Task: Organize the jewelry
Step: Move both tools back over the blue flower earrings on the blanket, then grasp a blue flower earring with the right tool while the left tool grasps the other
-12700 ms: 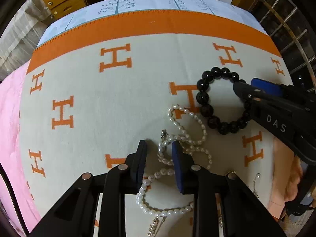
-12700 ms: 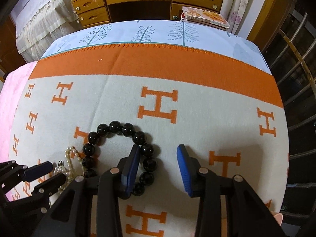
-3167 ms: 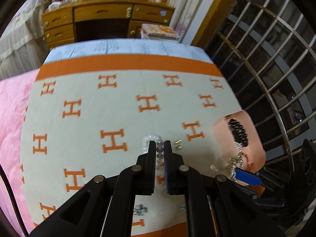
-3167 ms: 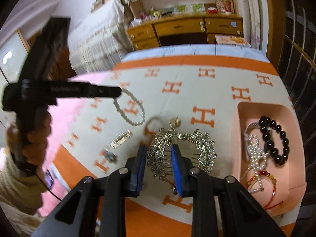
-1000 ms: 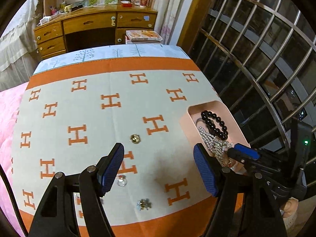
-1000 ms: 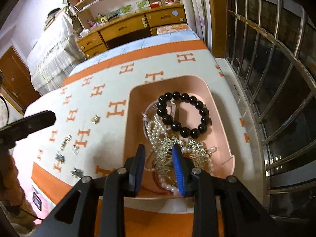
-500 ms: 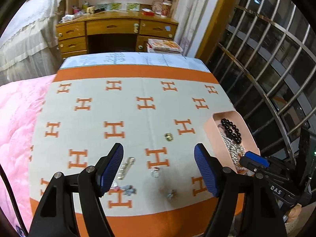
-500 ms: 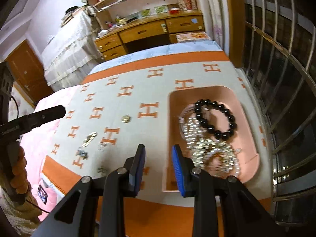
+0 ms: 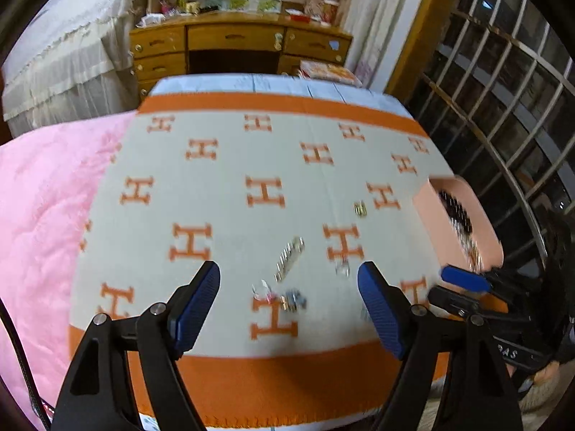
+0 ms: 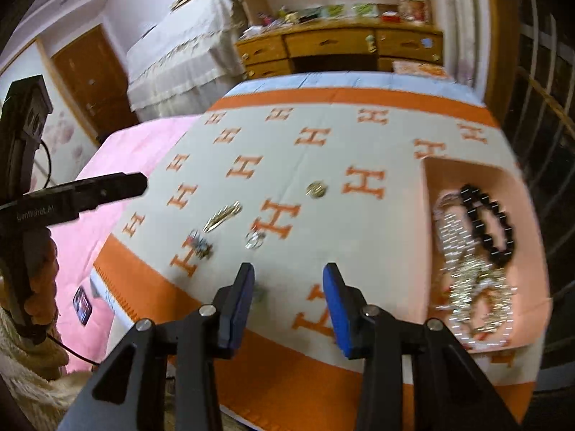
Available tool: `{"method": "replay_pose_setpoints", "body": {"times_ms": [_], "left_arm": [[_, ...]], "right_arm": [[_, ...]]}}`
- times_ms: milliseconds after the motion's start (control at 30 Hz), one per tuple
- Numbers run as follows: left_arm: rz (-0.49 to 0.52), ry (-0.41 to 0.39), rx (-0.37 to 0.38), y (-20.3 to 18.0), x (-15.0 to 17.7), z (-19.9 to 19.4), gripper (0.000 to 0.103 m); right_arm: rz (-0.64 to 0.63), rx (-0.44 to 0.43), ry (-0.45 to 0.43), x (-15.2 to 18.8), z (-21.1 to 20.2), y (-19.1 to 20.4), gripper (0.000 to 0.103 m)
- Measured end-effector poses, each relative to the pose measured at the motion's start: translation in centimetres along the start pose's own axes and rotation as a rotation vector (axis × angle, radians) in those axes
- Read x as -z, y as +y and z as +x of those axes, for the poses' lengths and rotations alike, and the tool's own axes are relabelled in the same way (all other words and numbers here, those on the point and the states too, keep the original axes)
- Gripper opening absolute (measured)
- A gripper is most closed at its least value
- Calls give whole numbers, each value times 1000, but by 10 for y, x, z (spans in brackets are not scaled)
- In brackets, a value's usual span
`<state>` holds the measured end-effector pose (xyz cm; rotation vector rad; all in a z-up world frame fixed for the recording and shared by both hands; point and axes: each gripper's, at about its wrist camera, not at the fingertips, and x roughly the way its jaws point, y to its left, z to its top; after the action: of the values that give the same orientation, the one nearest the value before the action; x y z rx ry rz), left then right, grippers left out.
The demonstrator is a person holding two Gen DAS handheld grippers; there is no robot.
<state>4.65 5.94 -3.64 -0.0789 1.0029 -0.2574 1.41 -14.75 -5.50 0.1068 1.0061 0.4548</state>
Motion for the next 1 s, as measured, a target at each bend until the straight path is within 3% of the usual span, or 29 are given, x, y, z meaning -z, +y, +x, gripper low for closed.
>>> {"method": "replay_pose_setpoints", "body": {"times_ms": [100, 267, 467, 667, 800, 1000], "left_arm": [[67, 31, 8, -8, 22, 16, 75], [168, 61, 22, -13, 44, 38, 55], [224, 53, 90, -12, 45, 46, 39], [293, 38, 85, -7, 40, 52, 34], [342, 51, 89, -7, 39, 58, 32], [454, 61, 56, -13, 38, 67, 32]], "right_arm": [[-35, -38, 38, 11, 16, 6, 40], [-145, -61, 75, 22, 35, 20, 40], [-282, -4, 66, 24, 54, 29, 40], [-428, 43, 4, 28, 60, 40, 40], [-425, 19, -7, 29, 57, 39, 20], [-381, -6, -10, 30, 53, 32, 20]]}}
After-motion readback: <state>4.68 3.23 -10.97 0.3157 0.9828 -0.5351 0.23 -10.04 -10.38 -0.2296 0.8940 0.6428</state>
